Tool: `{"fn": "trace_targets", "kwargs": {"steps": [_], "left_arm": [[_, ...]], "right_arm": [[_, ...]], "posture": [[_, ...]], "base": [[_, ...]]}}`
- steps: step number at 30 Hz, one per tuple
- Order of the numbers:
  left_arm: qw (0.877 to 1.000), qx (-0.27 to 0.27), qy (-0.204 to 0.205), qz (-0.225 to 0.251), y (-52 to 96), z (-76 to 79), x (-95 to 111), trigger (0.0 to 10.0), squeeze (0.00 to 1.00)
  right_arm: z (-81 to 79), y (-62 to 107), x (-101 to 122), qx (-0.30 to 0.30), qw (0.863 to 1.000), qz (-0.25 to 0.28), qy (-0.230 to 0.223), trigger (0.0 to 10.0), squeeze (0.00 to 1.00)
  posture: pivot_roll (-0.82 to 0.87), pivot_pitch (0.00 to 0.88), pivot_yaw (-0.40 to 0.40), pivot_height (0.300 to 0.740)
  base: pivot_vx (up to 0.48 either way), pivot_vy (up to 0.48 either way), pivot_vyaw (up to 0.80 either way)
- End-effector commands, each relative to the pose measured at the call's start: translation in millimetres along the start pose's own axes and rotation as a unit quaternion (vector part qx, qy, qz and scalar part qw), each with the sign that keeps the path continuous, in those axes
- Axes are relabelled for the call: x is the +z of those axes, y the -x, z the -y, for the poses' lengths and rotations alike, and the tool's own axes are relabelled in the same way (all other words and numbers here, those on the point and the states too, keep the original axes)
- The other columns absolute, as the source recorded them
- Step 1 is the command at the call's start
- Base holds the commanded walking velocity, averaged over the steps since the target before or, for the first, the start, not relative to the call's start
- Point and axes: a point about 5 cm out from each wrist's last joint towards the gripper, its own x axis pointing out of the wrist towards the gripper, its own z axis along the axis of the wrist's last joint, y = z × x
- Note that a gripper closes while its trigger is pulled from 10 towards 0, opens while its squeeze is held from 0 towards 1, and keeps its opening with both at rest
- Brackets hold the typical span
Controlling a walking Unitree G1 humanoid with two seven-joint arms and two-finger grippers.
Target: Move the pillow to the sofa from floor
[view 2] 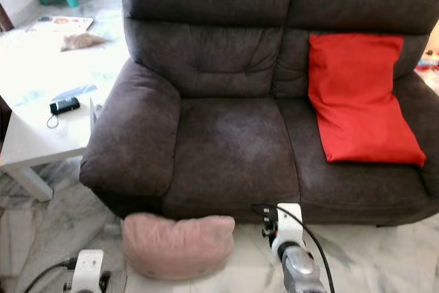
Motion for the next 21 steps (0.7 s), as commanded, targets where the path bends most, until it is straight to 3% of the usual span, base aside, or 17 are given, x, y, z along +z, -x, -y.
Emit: {"fn": "trace_targets", "kwargs": {"steps": [1,9,21], "left_arm": [[1.000,-0.002,-0.001,-0.013,5.3,-5.4,-12,10.0,0.00],[0.998,-0.004,-0.016,-0.068,11.3,-18.7,-32,10.0,0.00],[0.998,-0.022,-0.012,-0.053,2.7,-19.2,-19,10.0,0.00]], "right_arm": [[10.9,7.1,-16,-0.033,0.999,-0.027,-0.013,10.0,0.00],[30.1,28.1,-52,-0.069,0.995,-0.068,-0.038,10.0,0.00],[32.9,30.8,-55,-0.073,0.994,-0.066,-0.041,10.0,0.00]], "posture": [[0.04,0.026,-0.108,0.740],[-0.02,0.033,-0.046,0.740],[0.01,0.010,-0.063,0.740]], "base": [[0.000,0.000,0.00],[0.000,0.000,0.00],[0.000,0.000,0.00]]}}
